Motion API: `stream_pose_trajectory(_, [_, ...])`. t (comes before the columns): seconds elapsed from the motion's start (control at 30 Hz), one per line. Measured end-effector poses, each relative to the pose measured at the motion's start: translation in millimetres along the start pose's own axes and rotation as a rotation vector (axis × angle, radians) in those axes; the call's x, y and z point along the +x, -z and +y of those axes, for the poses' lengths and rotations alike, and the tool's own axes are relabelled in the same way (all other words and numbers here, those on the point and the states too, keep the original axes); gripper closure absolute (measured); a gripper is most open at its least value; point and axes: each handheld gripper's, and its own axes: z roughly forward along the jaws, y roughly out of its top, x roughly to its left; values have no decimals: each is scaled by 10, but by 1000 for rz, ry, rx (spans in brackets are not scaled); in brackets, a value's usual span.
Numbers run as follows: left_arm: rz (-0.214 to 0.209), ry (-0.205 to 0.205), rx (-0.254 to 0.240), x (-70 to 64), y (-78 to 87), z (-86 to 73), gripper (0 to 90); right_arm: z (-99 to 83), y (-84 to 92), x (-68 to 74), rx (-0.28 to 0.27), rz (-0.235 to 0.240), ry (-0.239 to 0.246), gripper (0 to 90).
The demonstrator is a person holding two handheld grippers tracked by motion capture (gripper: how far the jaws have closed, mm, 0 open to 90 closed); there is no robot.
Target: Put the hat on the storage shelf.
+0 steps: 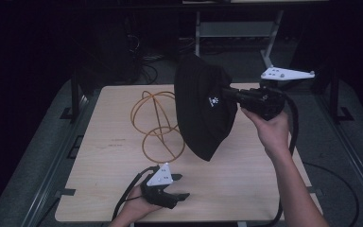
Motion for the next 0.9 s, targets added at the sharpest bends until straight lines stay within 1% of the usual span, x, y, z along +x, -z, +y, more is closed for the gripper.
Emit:
stream_pose_trajectory(0.03, [0, 0, 0, 0, 0, 0, 325, 0, 0, 0, 0, 0, 0, 878])
stream_pose_trajectory(0.1, [-7, 14, -6, -30, -15, -2, 323, 43, -73, 32, 2, 9, 8, 878])
stream_pose_trajectory(0.13, [-6, 11, -5, -30, -16, -2, 323, 56, -98, 44, 4, 13, 8, 878])
stream_pose_trajectory(0.17, [-8, 21, -6, -37, -16, -2, 323, 68, -124, 56, 5, 19, 9, 878])
stream_pose_trajectory(0.23, [-7, 22, -10, -35, -14, -1, 322, 78, -150, 68, 5, 22, 12, 878])
stream_pose_trajectory(0.27, [-9, 26, -11, -40, -12, 1, 319, 100, -210, 92, 6, 33, 16, 878])
stream_pose_trajectory(0.3, [-9, 26, -11, -40, -12, 1, 319, 100, -210, 92, 6, 33, 16, 878])
stream_pose_trajectory(0.33, [-12, 28, -9, -51, -17, -3, 320, 116, -266, 108, 8, 40, 17, 878])
stream_pose_trajectory(0.4, [-14, 15, -1, -48, -14, -6, 328, 128, -314, 121, 13, 48, 17, 878])
stream_pose_trajectory(0.43, [-14, 15, -1, -48, -14, -6, 331, 128, -314, 121, 13, 48, 17, 878])
stream_pose_trajectory(0.47, [-13, 19, -2, -48, -10, -8, 331, 144, -374, 142, 17, 55, 19, 878])
stream_pose_trajectory(0.57, [-13, 23, -5, -38, 2, -11, 331, 168, -438, 165, 22, 63, 24, 878])
stream_pose_trajectory(0.63, [-16, 19, 2, -36, -4, -17, 330, 188, -481, 180, 23, 70, 28, 878])
stream_pose_trajectory(0.67, [-16, 19, 2, -36, -4, -17, 329, 188, -481, 180, 23, 70, 28, 878])
stream_pose_trajectory(0.7, [-20, 20, -2, -47, -23, -20, 329, 210, -530, 200, 24, 75, 30, 878])
stream_pose_trajectory(0.77, [-19, 16, -2, -50, -29, -19, 327, 218, -546, 205, 25, 79, 30, 877])
stream_pose_trajectory(0.87, [-20, 15, 2, -60, -35, -16, 327, 247, -621, 229, 26, 85, 33, 878])
stream_pose_trajectory(0.9, [-16, 7, 3, -54, -32, -14, 327, 259, -645, 239, 26, 90, 35, 877])
